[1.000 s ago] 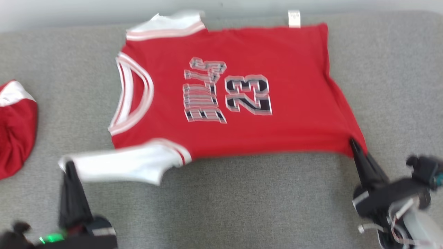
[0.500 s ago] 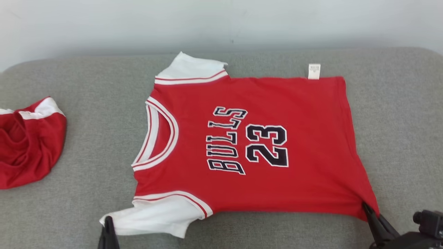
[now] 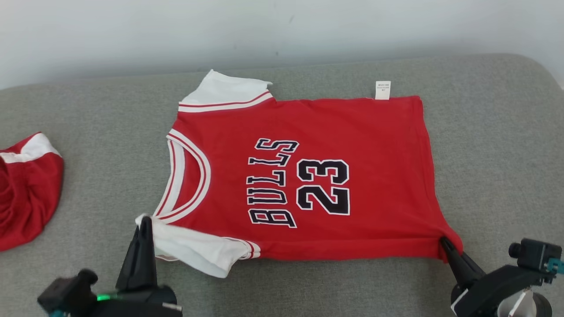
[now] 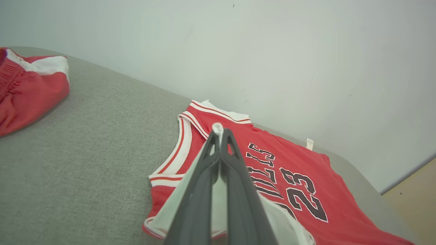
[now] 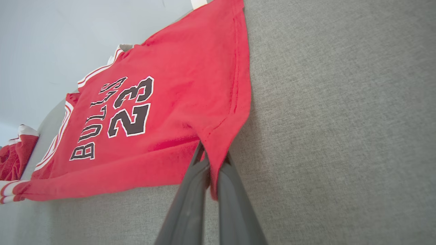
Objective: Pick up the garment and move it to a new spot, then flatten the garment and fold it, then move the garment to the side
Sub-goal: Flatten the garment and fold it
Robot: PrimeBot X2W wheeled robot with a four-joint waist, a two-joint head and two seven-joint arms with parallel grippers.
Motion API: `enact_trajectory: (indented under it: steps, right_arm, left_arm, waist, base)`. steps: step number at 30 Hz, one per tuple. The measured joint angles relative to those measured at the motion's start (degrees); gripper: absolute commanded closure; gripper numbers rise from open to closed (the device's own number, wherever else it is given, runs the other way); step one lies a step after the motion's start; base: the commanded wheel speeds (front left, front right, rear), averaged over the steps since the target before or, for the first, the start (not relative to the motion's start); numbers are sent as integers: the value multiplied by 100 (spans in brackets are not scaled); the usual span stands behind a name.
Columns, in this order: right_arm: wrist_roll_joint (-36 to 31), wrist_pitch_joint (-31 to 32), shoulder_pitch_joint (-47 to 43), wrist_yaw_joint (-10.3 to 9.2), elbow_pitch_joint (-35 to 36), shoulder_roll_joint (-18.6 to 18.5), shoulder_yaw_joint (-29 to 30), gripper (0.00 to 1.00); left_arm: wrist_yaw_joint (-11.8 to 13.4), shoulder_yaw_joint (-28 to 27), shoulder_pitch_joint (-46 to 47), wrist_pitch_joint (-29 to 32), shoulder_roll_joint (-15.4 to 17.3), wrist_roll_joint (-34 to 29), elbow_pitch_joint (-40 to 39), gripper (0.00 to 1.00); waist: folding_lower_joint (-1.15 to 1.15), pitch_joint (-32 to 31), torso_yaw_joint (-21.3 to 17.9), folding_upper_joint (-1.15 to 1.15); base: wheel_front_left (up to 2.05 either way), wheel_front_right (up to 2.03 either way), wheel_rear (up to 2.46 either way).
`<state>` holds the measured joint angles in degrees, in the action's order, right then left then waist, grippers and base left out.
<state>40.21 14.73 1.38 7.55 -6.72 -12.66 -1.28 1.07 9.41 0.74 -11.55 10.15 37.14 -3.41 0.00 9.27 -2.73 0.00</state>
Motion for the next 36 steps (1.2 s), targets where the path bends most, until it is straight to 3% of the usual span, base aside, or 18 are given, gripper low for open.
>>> enact_trajectory:
  steps: [9, 22, 23, 24, 25, 26, 36]
  right_arm:
    - [114, 657, 800, 0, -379, 152, 110, 100]
    - [31, 1105, 1904, 0, -894, 281, 107, 100]
    - [2, 1103, 1975, 0, -943, 283, 99, 85]
    - [-25, 1087, 2034, 0, -970, 276, 80, 24]
    - [-55, 1032, 2090, 0, -1012, 274, 73, 0]
    - [-64, 988, 2128, 0, -1051, 263, 57, 0]
    - [-391, 266, 1918, 0, -1091, -129, -208, 0]
  left_arm:
    - [-279, 113, 1434, 269, 254, -143, 1146, 100]
    - [-664, 293, 2985, 100, 325, -194, 2976, 100]
    - [-671, 300, 3061, 76, 327, -193, 3116, 100]
    - [-702, 323, 3137, 70, 327, -193, 3257, 100]
    - [-714, 361, 3195, 40, 324, -196, 3378, 67]
    - [-721, 370, 3240, -8, 320, -205, 3499, 0]
    - [-813, 355, 3251, -303, 270, -189, 3968, 0]
  waist:
    - [0, 279, -212, 0]
    - [1, 554, -392, 0]
    - [1, 551, -393, 1]
    - [1, 546, -390, 1]
    - [1, 538, -384, 1]
    - [1, 527, -376, 1]
    - [0, 263, -258, 0]
  base:
    - [0, 0, 0]
    - [0, 0, 0]
    - [0, 0, 0]
    - [0, 0, 0]
    - [0, 0, 0]
    - [0, 0, 0]
    - [0, 0, 0]
